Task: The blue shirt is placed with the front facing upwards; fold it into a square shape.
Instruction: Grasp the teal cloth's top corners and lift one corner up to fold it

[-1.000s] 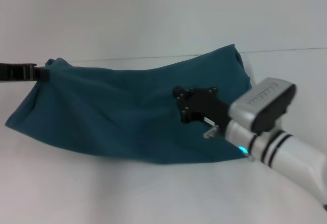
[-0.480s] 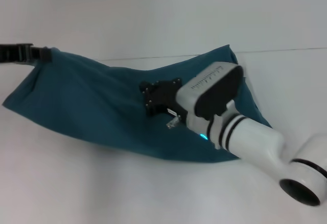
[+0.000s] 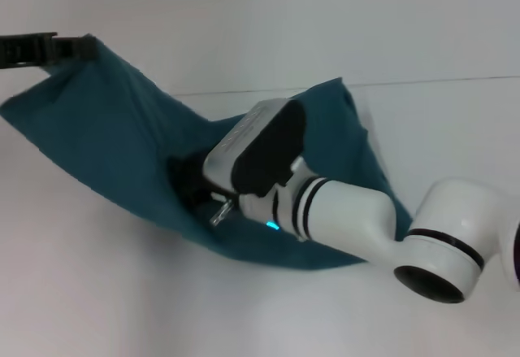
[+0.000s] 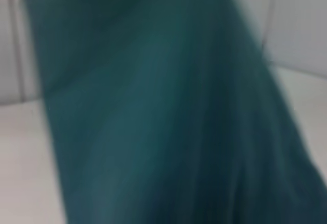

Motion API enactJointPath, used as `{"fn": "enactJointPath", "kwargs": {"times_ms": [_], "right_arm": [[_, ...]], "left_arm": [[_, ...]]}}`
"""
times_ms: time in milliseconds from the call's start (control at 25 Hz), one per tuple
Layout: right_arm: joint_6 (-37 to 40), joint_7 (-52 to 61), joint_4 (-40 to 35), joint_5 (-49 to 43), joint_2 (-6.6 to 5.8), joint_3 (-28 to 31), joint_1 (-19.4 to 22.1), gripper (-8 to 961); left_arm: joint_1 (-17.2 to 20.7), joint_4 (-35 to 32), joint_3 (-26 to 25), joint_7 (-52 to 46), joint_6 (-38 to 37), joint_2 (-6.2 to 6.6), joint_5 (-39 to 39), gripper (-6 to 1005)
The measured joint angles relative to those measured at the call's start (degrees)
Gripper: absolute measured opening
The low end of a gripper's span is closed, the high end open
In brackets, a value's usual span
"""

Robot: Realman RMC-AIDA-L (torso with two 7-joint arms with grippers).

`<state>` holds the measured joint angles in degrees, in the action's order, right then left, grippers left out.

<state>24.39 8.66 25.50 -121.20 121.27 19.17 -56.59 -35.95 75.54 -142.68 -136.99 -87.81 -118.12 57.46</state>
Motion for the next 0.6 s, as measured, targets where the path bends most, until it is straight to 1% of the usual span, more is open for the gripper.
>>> {"fn": "enactJointPath", "kwargs": {"times_ms": [120,280,360,440,600], "right_arm": [[-0.91,0.11,1.24,-0.01,0.24,-1.41,-0.85,17],[-1.36,0.15,3.19,0.00,0.25,-2.23,-1.34,18],[-1.46,0.16,3.57,0.03,0.23,-2.27,-1.02,18],[0.30,0.16,3.63,0.20,-0.02,-1.04,1.25,18],[7.43,-0.29,3.55,0.06,-0.96,5.11,8.86,18]], "left_arm": [[-0.13,0.02,0.18,0.40,-0.33,-0.01,1.09,14],[-0.13,0.01,0.42,1.04,-0.86,-0.09,3.28,13],[-0.07,-0.23,0.47,1.39,-0.99,-0.15,3.78,13],[0.15,-0.51,0.48,1.75,-0.98,-0.20,3.83,13],[0.48,-0.67,0.53,2.17,-1.02,-0.43,3.86,13]]}}
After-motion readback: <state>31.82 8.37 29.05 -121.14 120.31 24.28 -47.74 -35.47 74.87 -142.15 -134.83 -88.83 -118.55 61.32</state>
